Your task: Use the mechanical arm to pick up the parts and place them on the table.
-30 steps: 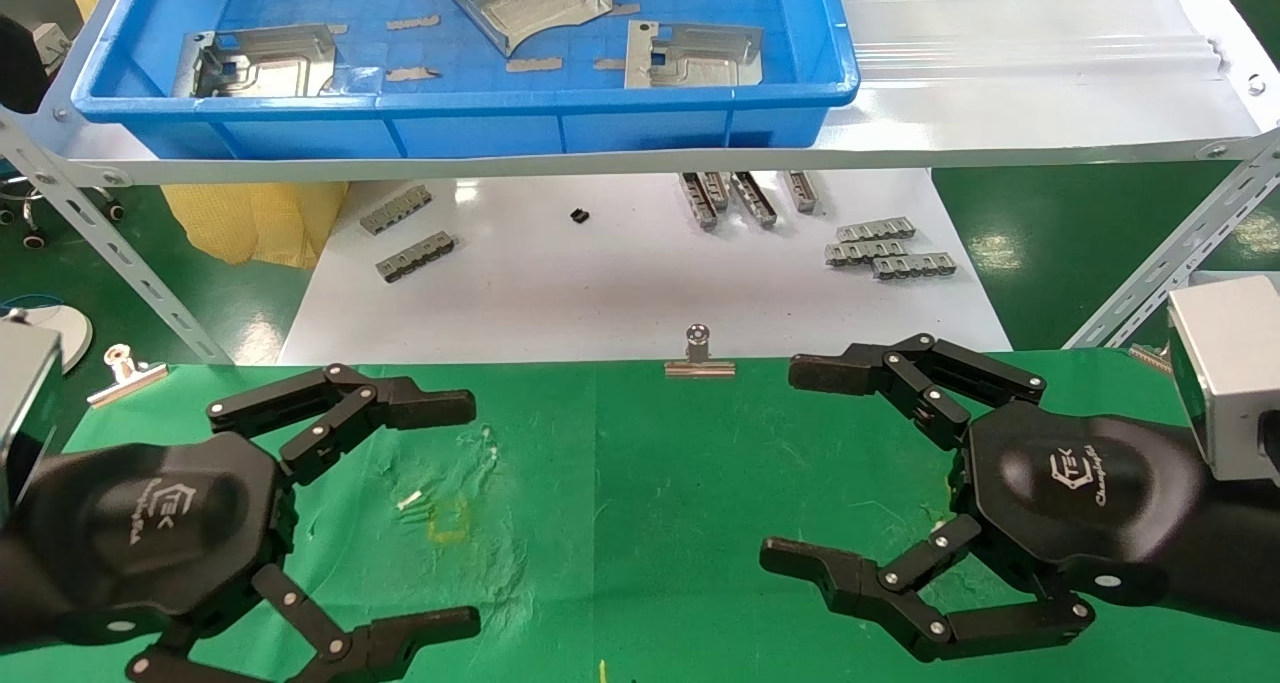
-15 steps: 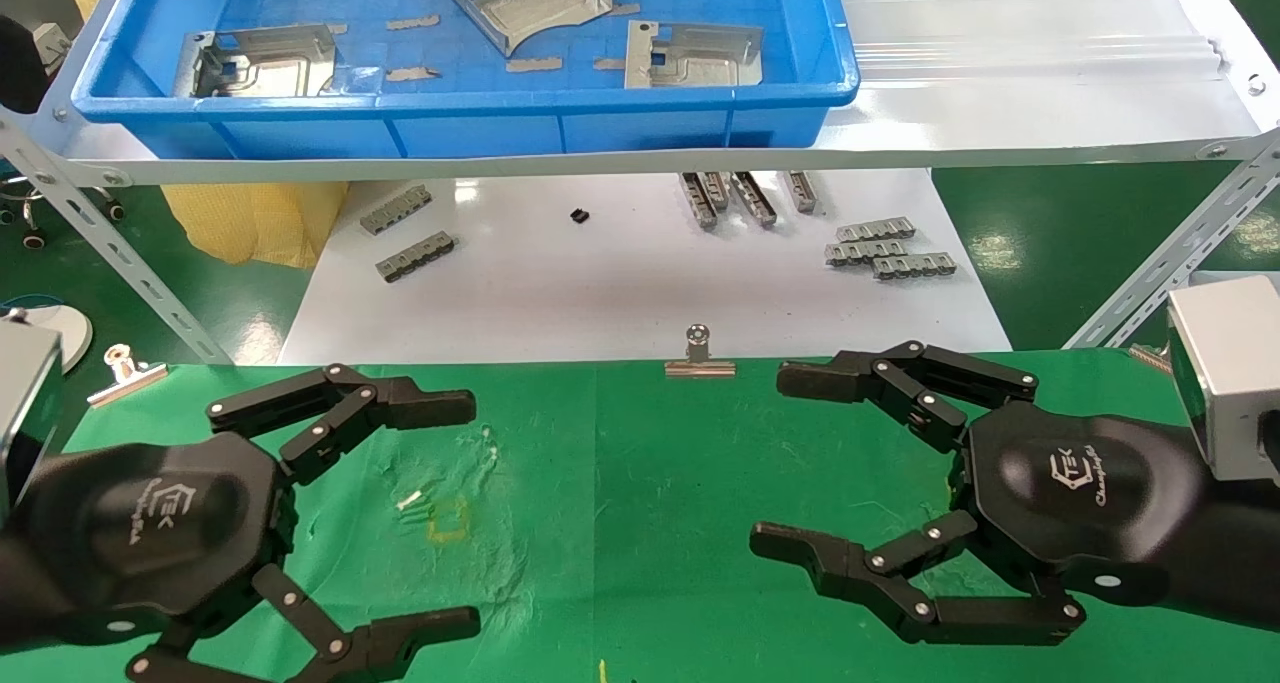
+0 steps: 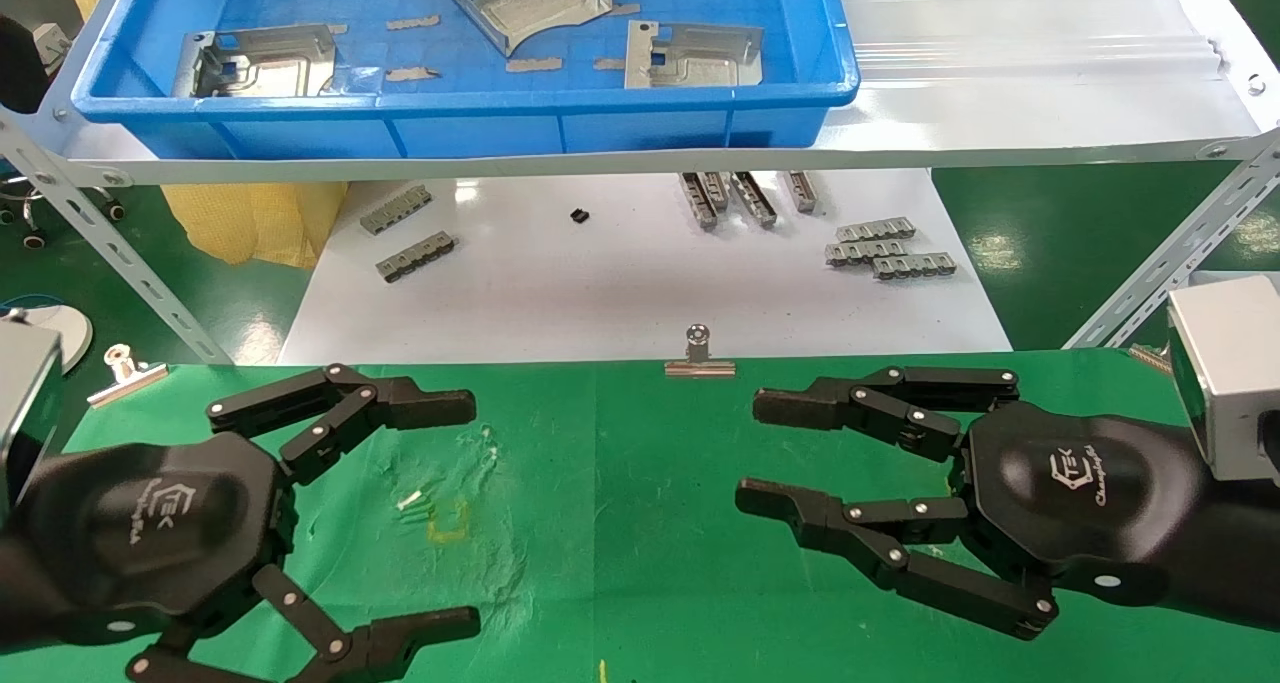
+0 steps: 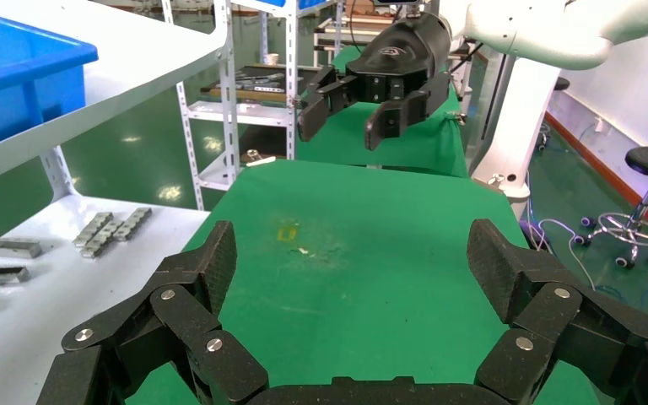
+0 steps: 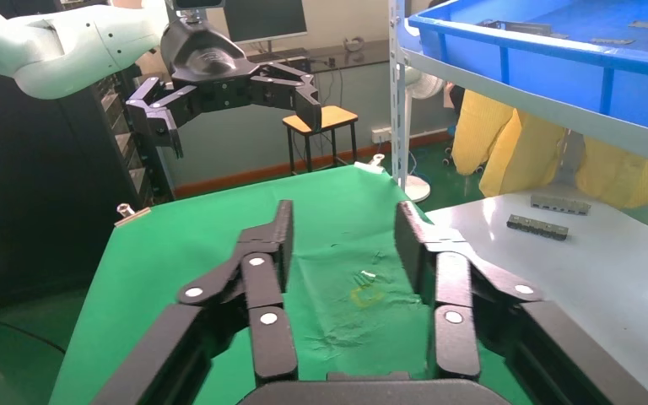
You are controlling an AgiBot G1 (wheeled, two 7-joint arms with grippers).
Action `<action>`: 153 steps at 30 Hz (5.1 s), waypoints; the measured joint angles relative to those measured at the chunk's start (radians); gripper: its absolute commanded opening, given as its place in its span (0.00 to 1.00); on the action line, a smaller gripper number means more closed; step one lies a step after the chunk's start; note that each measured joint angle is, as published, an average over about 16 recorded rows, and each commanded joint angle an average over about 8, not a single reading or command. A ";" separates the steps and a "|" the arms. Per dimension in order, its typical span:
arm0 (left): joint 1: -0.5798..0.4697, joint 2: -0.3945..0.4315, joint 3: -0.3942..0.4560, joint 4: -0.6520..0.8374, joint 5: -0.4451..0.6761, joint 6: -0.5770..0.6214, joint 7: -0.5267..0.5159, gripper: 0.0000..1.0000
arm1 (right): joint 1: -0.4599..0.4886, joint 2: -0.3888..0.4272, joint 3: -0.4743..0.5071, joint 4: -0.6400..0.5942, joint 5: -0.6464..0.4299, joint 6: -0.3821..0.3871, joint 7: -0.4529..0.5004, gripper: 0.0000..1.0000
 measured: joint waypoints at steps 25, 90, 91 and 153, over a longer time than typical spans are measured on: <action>-0.268 0.104 0.041 0.158 0.150 -0.096 -0.014 1.00 | 0.000 0.000 0.000 0.000 0.000 0.000 0.000 0.00; -0.938 0.748 0.454 1.100 0.704 -0.873 -0.054 0.00 | 0.000 0.000 0.000 0.000 0.000 0.000 0.000 1.00; -0.938 0.748 0.457 1.099 0.702 -0.874 -0.055 0.00 | 0.000 0.000 0.000 0.000 0.000 0.000 0.000 1.00; -0.532 0.141 0.439 0.764 0.225 -0.006 0.817 0.00 | 0.000 0.000 0.000 0.000 0.000 0.000 0.000 1.00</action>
